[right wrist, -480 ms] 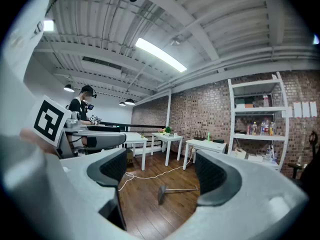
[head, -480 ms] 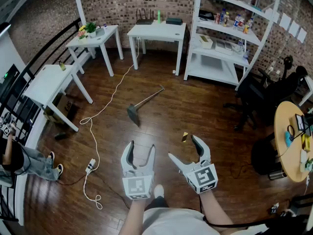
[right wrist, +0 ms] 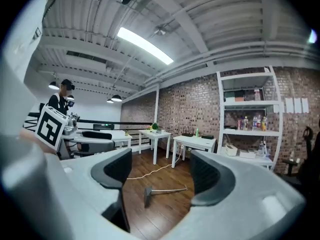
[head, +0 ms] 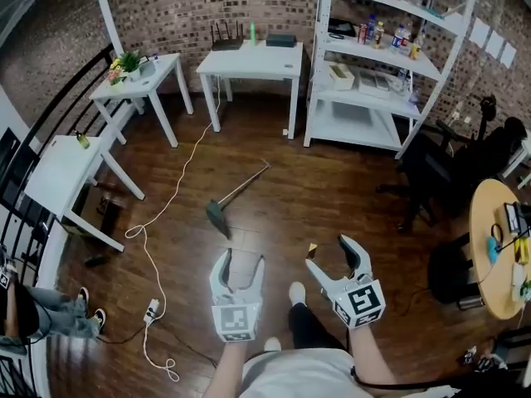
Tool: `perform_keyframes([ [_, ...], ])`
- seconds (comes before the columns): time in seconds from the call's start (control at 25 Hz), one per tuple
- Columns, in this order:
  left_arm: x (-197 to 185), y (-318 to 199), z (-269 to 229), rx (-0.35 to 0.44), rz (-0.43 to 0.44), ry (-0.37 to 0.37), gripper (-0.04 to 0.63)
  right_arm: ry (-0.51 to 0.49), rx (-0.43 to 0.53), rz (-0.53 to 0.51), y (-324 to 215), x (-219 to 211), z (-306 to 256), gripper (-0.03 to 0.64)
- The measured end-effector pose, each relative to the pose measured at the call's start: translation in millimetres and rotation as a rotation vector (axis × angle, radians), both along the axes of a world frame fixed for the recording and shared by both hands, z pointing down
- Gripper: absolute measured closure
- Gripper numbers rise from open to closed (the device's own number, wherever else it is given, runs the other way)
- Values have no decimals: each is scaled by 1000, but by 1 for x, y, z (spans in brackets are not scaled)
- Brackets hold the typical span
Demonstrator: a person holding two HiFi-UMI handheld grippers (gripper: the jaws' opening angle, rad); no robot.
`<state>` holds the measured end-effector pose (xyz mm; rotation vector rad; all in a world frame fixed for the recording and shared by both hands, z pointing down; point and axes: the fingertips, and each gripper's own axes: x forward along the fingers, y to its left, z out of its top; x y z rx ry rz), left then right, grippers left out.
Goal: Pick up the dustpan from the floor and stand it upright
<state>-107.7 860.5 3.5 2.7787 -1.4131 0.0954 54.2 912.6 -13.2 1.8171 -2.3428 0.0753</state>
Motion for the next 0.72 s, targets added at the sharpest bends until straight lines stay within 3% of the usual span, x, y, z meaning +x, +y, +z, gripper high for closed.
perform_keyframes([
  [0.04,10,-16,1,4,2,-1,289,-13,16,-1,-16,9,-1,279],
  [0.28,80,-122,-10,2,17,-13,307,-60,15,-75,-133,49,1,282],
  [0.52,131,-211,-21,52,-7,-3,325,-94,57,-132,-231,91,-9,299],
  [0.6,133,-238,-12,31,-30,7,330,-131,18,-131,-260,103,4,344],
  [0.72,126,-273,4,-25,-62,-19,331,-153,-81,-147,-295,103,29,344],
])
